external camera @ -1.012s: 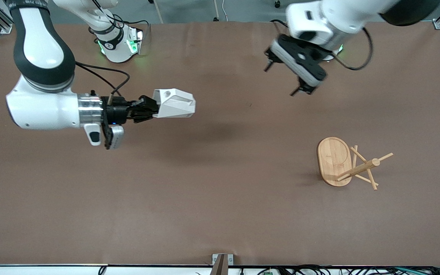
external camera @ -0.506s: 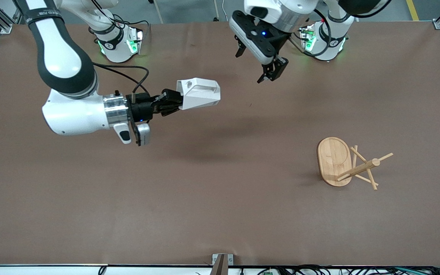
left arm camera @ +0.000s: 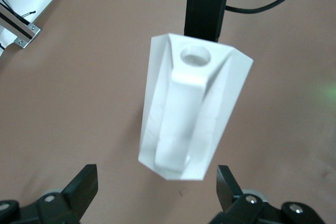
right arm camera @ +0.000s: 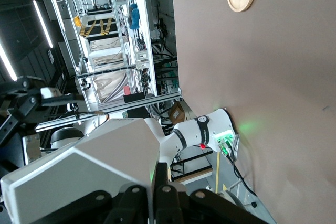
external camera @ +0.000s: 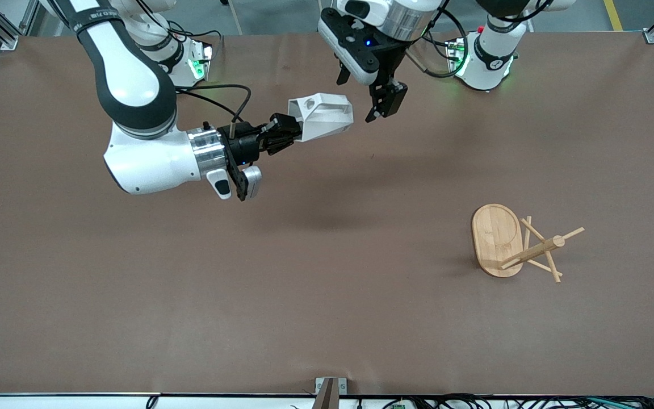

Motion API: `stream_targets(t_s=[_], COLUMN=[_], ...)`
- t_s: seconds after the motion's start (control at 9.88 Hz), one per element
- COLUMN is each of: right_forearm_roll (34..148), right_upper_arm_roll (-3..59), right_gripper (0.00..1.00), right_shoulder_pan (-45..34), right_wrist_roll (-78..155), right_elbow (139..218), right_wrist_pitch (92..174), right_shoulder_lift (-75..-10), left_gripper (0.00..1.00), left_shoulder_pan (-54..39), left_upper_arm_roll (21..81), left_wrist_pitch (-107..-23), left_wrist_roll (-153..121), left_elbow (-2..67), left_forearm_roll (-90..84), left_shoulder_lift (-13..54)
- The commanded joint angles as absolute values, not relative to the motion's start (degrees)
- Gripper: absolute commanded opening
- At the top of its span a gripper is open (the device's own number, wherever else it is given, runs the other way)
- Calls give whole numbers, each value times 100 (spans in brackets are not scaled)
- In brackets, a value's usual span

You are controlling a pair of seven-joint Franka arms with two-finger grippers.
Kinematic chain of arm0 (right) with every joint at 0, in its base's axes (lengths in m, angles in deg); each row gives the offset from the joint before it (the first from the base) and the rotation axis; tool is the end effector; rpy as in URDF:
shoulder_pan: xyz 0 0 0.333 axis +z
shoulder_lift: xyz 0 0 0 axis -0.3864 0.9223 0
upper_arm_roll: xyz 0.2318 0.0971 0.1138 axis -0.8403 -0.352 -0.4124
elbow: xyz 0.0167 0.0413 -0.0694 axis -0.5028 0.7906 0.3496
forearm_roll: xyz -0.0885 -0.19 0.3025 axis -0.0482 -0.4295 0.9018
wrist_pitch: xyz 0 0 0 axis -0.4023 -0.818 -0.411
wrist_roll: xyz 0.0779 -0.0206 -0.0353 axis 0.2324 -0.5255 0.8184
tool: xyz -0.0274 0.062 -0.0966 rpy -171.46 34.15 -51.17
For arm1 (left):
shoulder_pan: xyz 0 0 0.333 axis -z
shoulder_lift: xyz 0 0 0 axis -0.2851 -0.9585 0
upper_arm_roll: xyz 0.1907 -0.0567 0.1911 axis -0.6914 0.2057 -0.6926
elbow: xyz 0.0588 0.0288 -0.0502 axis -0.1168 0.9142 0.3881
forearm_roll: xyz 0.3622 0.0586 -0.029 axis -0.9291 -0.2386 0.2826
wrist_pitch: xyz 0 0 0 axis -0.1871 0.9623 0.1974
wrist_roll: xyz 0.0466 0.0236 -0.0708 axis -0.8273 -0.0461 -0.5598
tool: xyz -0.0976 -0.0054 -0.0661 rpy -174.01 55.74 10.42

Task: Hang cup on rack
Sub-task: 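Grasp the cup's rim end with the left gripper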

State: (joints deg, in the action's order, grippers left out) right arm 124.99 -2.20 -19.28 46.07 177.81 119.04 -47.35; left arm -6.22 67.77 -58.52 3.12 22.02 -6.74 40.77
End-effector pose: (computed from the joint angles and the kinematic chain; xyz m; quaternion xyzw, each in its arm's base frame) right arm 0.5011 0.3469 0.4336 -0.7833 -0.0991 0.1826 0.5859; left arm 0.4145 -0.4125 0.5787 0.8678 -0.4688 0.1221 0.1104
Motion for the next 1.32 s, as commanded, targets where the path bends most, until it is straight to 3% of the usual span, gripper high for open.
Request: stream_targets(t_s=[0.0, 1.21], right_forearm_roll=[12622, 12859], right_upper_arm_roll=[-362, -644], right_gripper=[1, 1], right_shoulder_pan=[-1948, -1957], right_wrist_roll=[4466, 4510], right_elbow=[17709, 17595], right_wrist_pitch=[11880, 12258], right_shoulder_lift=[-4710, -4719], left_gripper=[100, 100], left_shoulder_pan=[-602, -778], left_upper_arm_roll=[6832, 6981], left_wrist_pitch=[-5978, -5855], left_wrist_roll=[565, 1647], left_elbow=[2264, 2272], left_forearm_roll=[-812, -276], left_shoulder_lift=[3835, 3756])
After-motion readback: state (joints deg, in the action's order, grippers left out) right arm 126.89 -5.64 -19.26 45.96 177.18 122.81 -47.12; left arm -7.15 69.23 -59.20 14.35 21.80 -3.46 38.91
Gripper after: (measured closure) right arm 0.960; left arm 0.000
